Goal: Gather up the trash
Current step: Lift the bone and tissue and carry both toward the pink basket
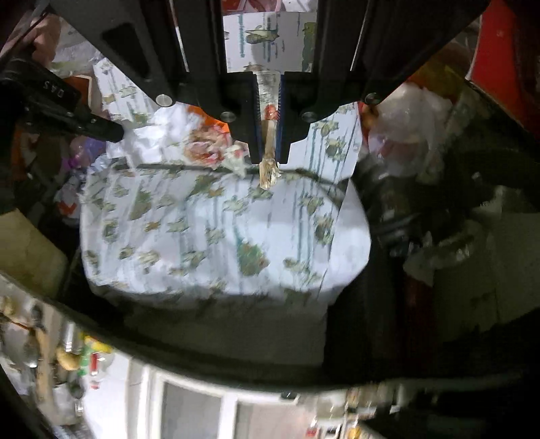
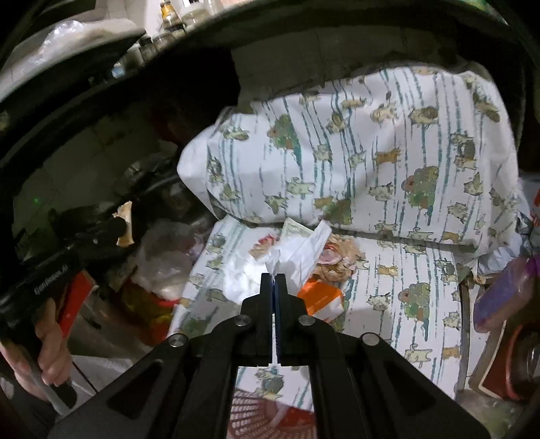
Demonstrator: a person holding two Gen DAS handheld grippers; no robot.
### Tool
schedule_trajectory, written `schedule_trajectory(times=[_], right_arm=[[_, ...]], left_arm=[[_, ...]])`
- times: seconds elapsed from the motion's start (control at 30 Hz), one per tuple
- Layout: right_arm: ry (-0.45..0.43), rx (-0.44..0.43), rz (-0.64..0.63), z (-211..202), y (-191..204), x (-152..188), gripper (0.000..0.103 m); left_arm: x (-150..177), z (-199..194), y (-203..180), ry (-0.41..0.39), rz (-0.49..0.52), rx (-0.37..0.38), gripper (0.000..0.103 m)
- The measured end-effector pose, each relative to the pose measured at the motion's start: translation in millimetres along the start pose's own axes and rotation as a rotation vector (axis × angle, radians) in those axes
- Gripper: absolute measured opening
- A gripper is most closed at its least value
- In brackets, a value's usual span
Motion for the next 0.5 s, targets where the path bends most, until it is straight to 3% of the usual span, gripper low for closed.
schedule_trajectory(times=[0.1,0.3,0.37,0.5], right_arm=[[-0.03,0.007,-0.064,-26.8,19.0,-1.8,0.001],[-0.062,-0.01,-0.115,-79.0,53.1,2.3,0.001],[-0.03,0.038,-0.125,-88.5,60.6,7.7,0.001],[-0.017,-0.006,-0.107,-102.1,72.2,28.5,0.001]], left_arm=[[-9.5,-36.6,-7.9,-0.03,0.009,0.036,0.009],[-9.2,-86.4,-20.7,-0.017,0.022,0.087,0.009],[-2.2,-95.9,-24.0,0.0,0.022,0.085,0.009],[22.2,-96.7,-28.1,0.086,-0.007,0.121,0.009]])
Point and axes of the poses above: each gripper's, at about its wrist camera, not at the fingertips, and z roughly the way its jaws point, y to its left, x to its underside, the point moved 5 cm from there along z, roughly the way its jaws point, and after that the axes turned 13 degrees about -x, right-handed, at the moved point
